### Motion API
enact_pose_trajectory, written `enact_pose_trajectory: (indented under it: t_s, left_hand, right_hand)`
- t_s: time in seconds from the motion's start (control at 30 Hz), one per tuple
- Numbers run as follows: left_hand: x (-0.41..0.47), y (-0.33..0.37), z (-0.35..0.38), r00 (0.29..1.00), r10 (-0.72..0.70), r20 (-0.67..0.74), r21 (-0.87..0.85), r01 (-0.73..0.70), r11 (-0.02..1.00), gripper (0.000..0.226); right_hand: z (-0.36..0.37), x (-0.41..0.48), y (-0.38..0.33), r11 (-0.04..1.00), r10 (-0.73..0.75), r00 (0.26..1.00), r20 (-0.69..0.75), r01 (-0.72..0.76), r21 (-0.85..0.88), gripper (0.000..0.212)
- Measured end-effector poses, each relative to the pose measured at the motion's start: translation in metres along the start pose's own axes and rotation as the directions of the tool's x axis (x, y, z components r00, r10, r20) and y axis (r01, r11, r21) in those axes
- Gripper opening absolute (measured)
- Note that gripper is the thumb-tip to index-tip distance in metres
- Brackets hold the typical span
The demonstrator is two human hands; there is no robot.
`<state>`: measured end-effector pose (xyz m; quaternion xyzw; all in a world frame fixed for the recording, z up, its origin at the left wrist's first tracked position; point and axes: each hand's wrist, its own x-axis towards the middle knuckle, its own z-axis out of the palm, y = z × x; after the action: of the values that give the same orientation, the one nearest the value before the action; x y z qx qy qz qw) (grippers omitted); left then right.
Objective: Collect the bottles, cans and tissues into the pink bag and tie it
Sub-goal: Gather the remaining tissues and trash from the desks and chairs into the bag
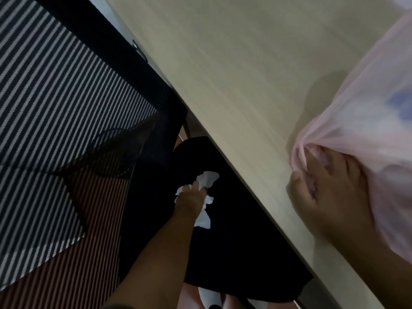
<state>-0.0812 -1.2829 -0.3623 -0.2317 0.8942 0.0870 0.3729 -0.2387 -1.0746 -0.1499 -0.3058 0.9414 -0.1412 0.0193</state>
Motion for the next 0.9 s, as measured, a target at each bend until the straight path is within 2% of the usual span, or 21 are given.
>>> enact_pose_trajectory:
  t_s: [0.17,0.2,0.27,0.33,0.43,0.53,0.63,0.7,0.8,0.9]
  left_hand:
    - [-0.019,0.01,0.01,0.975,0.02,-0.219,-0.304,-0.088,0.948,0.038]
    - [-0.024,0.012,0.009,0.972,0.02,-0.233,-0.36,-0.105,0.927,0.042]
    - [-0.034,0.013,0.009,0.979,0.018,-0.204,-0.386,-0.097,0.918,0.069]
    - [-0.043,0.01,0.014,0.986,0.009,-0.168,-0.254,-0.052,0.966,0.102]
    - [-0.04,0.006,0.018,0.991,-0.013,-0.135,0.017,0.016,1.0,0.133]
    - [-0.027,0.006,0.016,0.998,0.011,-0.058,0.079,-0.006,0.997,0.15]
    - [-0.02,0.012,0.014,0.999,0.041,0.028,0.065,-0.043,0.997,0.137]
    - [-0.018,0.015,0.014,0.997,0.071,-0.022,0.071,-0.069,0.995,0.111]
    - [-0.014,0.013,0.022,0.975,0.166,-0.149,-0.035,-0.173,0.984,0.07]
    - [-0.005,0.008,0.026,0.977,0.162,-0.135,-0.072,-0.173,0.982,0.055]
  right_hand:
    - [0.0,0.0,0.001,1.0,0.003,1.0,0.021,-0.003,-0.008,0.055]
    - [-0.001,0.0,0.0,1.0,0.006,1.0,0.022,-0.005,-0.005,0.055]
    - [-0.002,-0.001,-0.001,1.0,0.007,1.0,0.031,-0.006,-0.006,0.055]
    - [-0.002,0.001,-0.001,1.0,0.007,0.999,0.032,-0.007,-0.005,0.056]
    - [-0.001,0.0,-0.001,1.0,0.014,1.0,0.02,-0.014,0.003,0.056]
    - [0.001,0.0,0.001,1.0,0.011,1.0,0.013,-0.011,0.0,0.056]
    - [0.002,0.0,0.002,1.0,0.002,1.0,0.01,-0.002,-0.011,0.056]
    - [0.003,0.0,0.002,1.0,0.0,1.0,0.0,0.0,-0.009,0.056]
    - [0.003,0.001,0.002,1.0,-0.014,1.0,-0.008,0.014,-0.008,0.055]
    - [0.003,0.001,0.002,1.0,-0.017,1.0,-0.013,0.017,-0.004,0.055]
